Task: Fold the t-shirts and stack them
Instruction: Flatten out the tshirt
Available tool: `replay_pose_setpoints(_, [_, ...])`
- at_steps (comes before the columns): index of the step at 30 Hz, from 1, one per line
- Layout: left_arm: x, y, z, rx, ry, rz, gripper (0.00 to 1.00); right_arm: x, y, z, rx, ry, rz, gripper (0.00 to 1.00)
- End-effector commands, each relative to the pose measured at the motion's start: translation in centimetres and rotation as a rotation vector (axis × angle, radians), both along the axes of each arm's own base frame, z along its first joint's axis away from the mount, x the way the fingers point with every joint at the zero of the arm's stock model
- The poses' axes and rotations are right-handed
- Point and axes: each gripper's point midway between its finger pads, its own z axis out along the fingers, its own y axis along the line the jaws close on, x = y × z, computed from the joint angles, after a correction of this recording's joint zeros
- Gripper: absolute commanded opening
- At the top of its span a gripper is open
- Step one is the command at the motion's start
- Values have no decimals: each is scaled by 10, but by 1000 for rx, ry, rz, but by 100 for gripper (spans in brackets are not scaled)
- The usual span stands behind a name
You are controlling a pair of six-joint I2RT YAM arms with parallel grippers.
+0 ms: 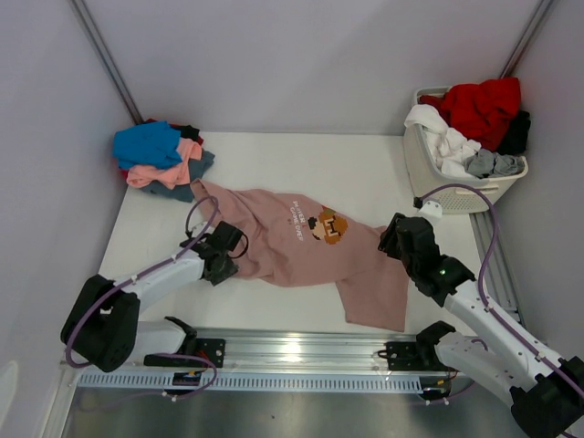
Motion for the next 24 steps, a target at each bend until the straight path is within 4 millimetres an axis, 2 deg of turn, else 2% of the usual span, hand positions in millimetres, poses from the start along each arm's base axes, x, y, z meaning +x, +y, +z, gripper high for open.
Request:
replay_pose_setpoints(1, [6, -2, 16, -47, -73, 19, 37, 2, 2, 14, 2, -36, 11, 47])
replay_pose_setpoints(4, [6, -3, 25, -78, -117, 18, 38, 3, 3, 11, 0, -31, 14, 47])
replay_pose_setpoints(8, [6, -1, 26, -59, -106, 21, 38, 6, 5, 12, 3, -36, 21, 47])
replay_pose_setpoints(19, [-4, 8, 4, 23, 10, 42, 38, 10, 6, 14, -19, -42, 28, 47])
replay_pose_setpoints(24, [9, 11, 11, 35, -8, 55, 37, 11, 6, 14, -20, -43, 29, 47])
